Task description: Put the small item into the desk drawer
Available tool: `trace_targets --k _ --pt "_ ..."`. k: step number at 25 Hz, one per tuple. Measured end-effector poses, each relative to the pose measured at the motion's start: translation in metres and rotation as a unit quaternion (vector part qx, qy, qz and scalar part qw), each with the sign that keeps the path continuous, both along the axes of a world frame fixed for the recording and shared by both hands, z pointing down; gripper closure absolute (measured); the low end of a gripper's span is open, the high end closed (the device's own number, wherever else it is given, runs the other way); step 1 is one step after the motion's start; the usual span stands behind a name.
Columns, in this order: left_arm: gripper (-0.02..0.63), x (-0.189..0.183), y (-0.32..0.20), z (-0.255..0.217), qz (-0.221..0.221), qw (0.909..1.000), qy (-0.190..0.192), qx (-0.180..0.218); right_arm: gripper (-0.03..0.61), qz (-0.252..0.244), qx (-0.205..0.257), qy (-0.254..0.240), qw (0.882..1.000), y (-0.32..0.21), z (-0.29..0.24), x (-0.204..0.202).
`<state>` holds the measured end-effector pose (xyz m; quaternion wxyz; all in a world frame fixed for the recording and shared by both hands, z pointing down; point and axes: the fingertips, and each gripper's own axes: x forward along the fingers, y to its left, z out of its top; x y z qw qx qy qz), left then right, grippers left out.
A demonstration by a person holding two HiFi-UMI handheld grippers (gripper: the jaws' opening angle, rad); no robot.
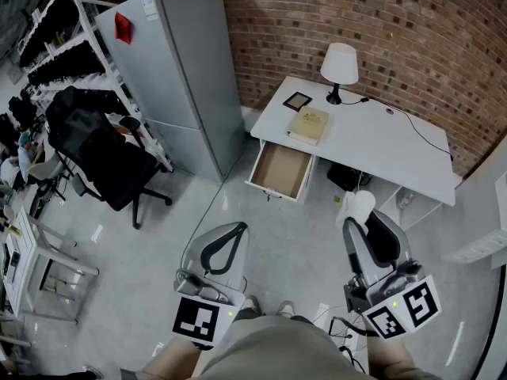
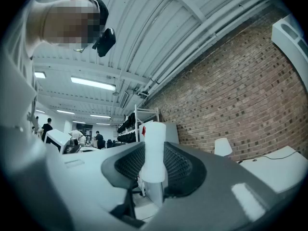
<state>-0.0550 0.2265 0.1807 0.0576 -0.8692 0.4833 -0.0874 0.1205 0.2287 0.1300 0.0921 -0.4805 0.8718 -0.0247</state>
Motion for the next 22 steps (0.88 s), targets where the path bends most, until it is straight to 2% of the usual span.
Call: trace_targets --k 22 --pt "0.612 0.029 -0.007 0.002 -0.014 0.9999 0.000 0.006 0.454 -0.025 -0.029 -0.026 0.999 -0.003 0.024 0.027"
